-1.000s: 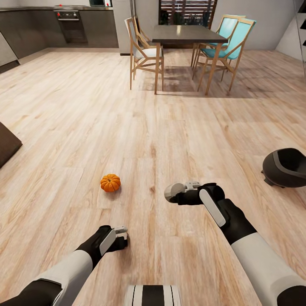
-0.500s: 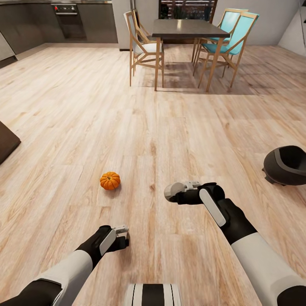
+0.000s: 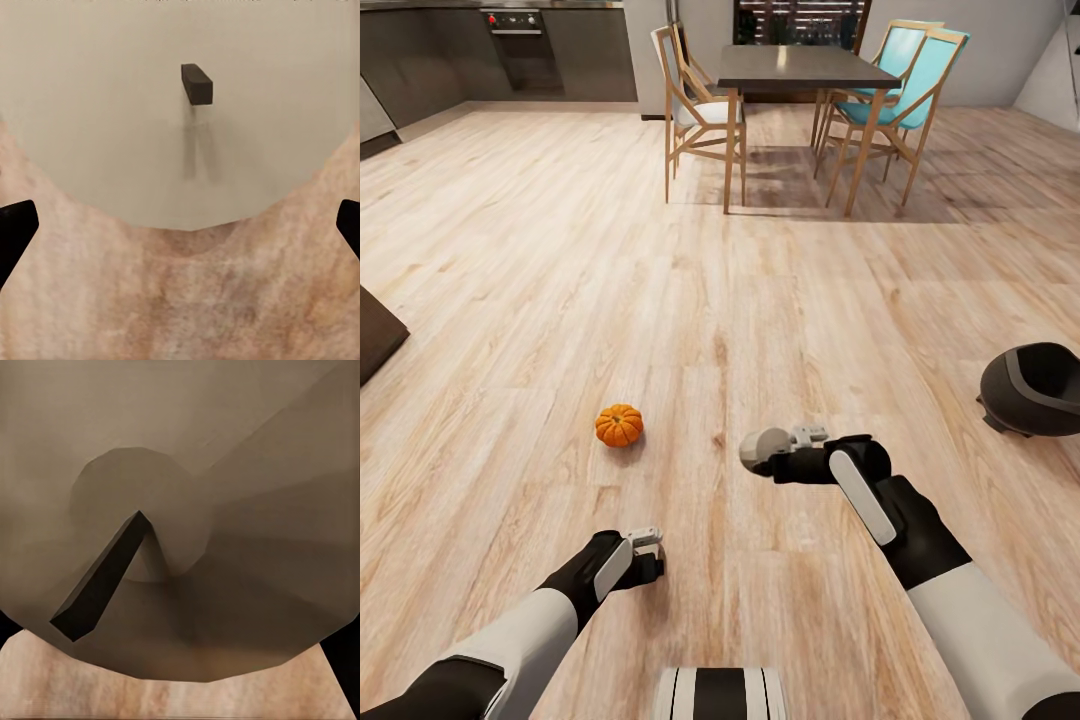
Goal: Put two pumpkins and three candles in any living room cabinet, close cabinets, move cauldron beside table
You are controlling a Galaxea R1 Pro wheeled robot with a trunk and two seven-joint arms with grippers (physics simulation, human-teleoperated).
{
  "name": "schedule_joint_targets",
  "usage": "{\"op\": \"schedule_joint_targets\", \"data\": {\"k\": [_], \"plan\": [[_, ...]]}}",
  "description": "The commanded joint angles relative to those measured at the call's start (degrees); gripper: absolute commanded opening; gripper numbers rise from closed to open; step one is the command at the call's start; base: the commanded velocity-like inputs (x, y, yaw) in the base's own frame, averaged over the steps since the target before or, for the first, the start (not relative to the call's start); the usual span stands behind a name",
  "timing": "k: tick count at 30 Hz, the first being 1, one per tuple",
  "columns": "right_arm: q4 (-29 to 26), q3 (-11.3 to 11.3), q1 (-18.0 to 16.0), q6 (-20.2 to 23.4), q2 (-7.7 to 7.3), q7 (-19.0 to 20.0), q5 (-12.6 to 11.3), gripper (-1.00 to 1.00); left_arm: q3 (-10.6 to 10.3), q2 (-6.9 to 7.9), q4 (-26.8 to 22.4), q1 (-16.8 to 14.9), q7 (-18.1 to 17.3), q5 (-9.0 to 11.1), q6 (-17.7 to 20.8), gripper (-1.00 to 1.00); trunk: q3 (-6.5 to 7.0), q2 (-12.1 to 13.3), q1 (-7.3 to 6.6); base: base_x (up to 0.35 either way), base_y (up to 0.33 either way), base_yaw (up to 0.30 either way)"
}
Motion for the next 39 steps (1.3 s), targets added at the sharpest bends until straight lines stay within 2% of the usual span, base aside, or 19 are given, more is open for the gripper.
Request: {"op": "schedule_joint_targets", "data": {"k": [1,18,24,39], "plan": [[-0.2,0.1,0.1,0.1,-0.05,-0.5,-0.5,-1.00,-0.4,0.04,-0.1,0.0,0.5,0.6,0.2,1.00,-0.04,0.0,-0.01,0.000,0.000,0.000],[-0.6,0.1,0.5,0.1,-0.05,-0.5,-0.5,-1.00,-0.4,-0.02,-0.1,0.0,0.5,0.6,0.1,1.00,-0.04,0.0,-0.01,0.000,0.000,0.000],[-0.6,0.1,0.5,0.1,-0.05,-0.5,-0.5,-1.00,-0.4,0.01,-0.1,0.0,0.5,0.6,0.1,1.00,-1.37,-0.1,0.14,0.000,0.000,0.000],[-0.6,0.2,0.5,0.1,-0.05,-0.5,-0.5,-1.00,-0.3,0.02,-0.1,0.0,0.5,0.6,0.1,1.00,-1.37,-0.1,0.14,0.000,0.000,0.000]]}}
